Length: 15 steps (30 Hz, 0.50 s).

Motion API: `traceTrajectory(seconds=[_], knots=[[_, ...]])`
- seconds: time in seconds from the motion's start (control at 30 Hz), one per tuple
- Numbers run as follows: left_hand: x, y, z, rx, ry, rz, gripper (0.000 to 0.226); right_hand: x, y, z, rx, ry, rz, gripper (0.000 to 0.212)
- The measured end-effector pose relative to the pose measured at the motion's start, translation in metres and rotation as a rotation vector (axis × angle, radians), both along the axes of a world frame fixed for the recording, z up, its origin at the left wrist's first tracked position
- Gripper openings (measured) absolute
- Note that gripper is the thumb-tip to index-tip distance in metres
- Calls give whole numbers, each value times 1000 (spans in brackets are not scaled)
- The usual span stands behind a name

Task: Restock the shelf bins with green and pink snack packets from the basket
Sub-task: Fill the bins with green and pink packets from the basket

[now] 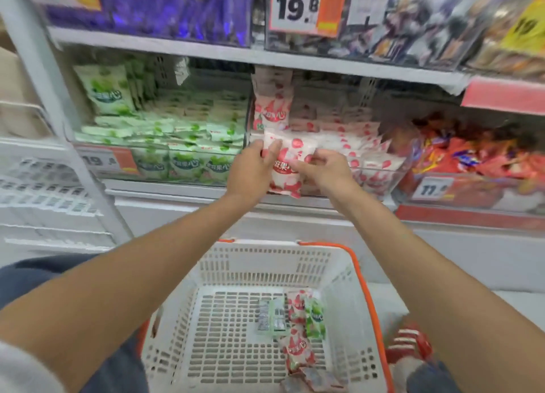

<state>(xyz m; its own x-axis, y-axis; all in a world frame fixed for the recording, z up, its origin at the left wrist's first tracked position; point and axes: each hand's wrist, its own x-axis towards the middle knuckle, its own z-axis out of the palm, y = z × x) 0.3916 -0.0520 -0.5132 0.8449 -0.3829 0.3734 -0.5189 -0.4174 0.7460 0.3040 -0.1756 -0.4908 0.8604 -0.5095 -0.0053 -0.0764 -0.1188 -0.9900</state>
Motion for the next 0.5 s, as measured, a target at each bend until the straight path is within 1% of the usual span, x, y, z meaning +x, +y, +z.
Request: traceTrajectory(seconds=[0.1,0.2,0.27,0.33,0.4,0.5], knots=[[31,-11,32,-9,-62,5,44,37,-21,32,-79,-70,-85,18],[68,-21,41,-9,-64,116,31,80,-37,41,-137,-38,-123,16],[87,-25,39,38,-79,182,24,106,-42,35,-178,8,-116,15],[96,-27,35,123,-111,222,34,126,-43,24,-223,15,-123,15],[100,-27,30,183,-144,224,37,139,-44,12,-324,15,-155,17],[101,-28,24,175,-171,215,28,147,-43,-5,-482,49,-187,32]])
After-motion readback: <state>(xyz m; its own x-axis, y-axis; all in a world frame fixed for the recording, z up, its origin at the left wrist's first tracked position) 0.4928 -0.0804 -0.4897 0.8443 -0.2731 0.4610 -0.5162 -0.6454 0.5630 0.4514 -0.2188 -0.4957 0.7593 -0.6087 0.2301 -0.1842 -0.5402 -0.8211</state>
